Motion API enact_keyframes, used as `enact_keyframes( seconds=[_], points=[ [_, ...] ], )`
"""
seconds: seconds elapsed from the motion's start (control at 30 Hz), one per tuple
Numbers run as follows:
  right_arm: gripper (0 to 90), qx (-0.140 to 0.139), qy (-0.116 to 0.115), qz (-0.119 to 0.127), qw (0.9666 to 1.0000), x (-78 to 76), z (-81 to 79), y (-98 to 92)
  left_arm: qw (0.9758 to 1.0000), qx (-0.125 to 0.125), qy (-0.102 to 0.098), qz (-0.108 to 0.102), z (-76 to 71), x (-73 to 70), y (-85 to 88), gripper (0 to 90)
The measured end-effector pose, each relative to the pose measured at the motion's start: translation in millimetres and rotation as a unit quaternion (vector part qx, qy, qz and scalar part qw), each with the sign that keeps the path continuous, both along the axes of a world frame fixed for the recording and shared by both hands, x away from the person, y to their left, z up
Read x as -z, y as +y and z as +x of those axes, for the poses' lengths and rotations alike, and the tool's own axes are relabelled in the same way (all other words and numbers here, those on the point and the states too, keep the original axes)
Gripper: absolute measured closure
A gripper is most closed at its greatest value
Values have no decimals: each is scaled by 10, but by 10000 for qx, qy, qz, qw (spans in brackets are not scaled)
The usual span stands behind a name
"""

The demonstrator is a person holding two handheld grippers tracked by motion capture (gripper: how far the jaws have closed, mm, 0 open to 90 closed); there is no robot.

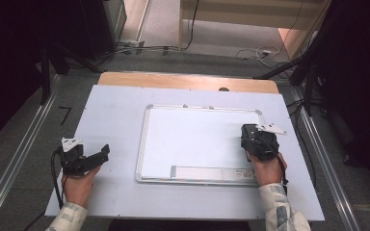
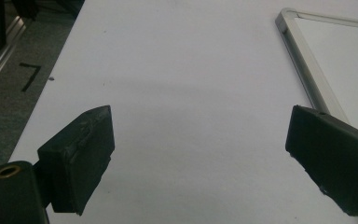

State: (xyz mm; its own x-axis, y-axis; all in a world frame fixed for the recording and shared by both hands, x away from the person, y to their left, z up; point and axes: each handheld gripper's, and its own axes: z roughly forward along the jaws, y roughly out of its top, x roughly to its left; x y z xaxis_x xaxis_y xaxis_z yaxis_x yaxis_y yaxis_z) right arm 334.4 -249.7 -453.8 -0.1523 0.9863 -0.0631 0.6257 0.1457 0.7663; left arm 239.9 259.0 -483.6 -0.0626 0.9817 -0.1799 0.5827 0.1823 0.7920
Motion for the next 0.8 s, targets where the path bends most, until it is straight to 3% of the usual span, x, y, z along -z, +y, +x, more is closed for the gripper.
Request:
enact_keyframes(
  seconds=[0.2, 0.3, 0.53, 0.57, 0.63, 0.7, 0.8],
  points=[
    [374, 182, 33, -50, 9998, 82, 0, -128, 10000, -16, -14, 0, -2, 0, -5, 83],
    [374, 271, 107, 118, 9995, 110, 23, -209, 10000, 1, 0, 14, 3, 2, -9, 83],
    [374, 346, 315, -76, 9989, 262, 84, -141, 10000, 9, 2, 28, 5, 0, -18, 83],
    [371, 359, 434, -75, 9984, 295, 102, -146, 10000, 0, 2, 20, 4, 1, -13, 83],
    [371, 362, 440, 30, 9984, 314, 102, -168, 10000, -2, -2, 10, 3, 0, -3, 83],
    [367, 328, 408, -29, 9986, 319, 96, -159, 10000, -2, 10, 15, 3, 3, 1, 83],
    [296, 266, 491, 67, 9984, 323, 99, -176, 10000, 4, 7, 9, 0, 3, 0, 83]
  ],
)
